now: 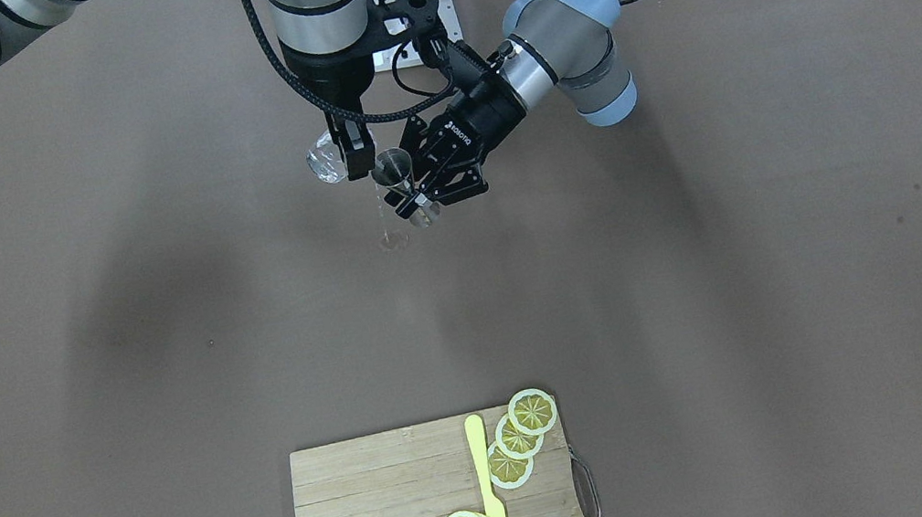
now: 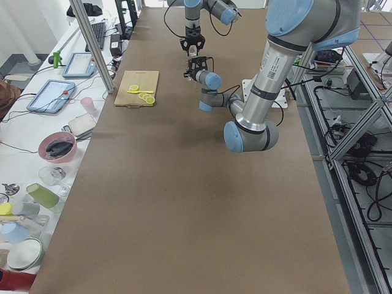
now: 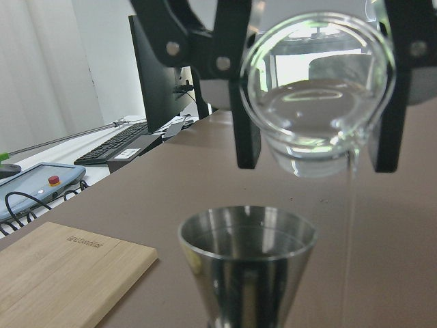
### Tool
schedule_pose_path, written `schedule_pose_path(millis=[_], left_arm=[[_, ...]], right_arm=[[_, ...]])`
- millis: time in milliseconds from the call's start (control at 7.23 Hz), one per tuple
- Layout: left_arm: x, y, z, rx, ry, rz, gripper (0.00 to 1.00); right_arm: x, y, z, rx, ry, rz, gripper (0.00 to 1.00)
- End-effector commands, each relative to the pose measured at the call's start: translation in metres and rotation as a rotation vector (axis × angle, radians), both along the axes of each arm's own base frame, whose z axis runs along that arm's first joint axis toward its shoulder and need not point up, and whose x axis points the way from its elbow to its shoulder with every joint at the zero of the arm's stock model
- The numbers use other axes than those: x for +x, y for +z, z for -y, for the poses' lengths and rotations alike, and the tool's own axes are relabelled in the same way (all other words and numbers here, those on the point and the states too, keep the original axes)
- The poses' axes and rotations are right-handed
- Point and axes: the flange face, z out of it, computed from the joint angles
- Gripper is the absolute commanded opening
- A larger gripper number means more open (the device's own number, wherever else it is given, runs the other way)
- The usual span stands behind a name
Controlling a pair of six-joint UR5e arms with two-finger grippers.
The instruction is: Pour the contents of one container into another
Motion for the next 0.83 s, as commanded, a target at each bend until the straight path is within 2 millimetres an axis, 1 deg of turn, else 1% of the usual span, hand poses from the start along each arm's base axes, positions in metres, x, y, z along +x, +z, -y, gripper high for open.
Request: schedule_pose_path(millis=[0,277,415,691], left_arm=[[0.0,-0.002,0.0,0.002,0.001,-0.003,0.0],[0.002,-0.004,-0.001,0.003,0.005,-0.004,0.0],[0.004,-0.004,-0.003,0.002,0.01,-0.003,0.0],[0.016,-0.013,-0.02,0.006,0.039,-0.012,0.0]], right_arm=[[-0.002,-0.003,-0.003,0.003,-0.008,0.003,0.0],[-0.005,-0.003,-0.011,-0.003,-0.021,-0.005,0.0],[0.0,-0.006,-0.018,-0.003,-0.025,-0.008,0.0],[0.001,-0.005,-0.02,-0.002,-0.027,-0.007,0.0]])
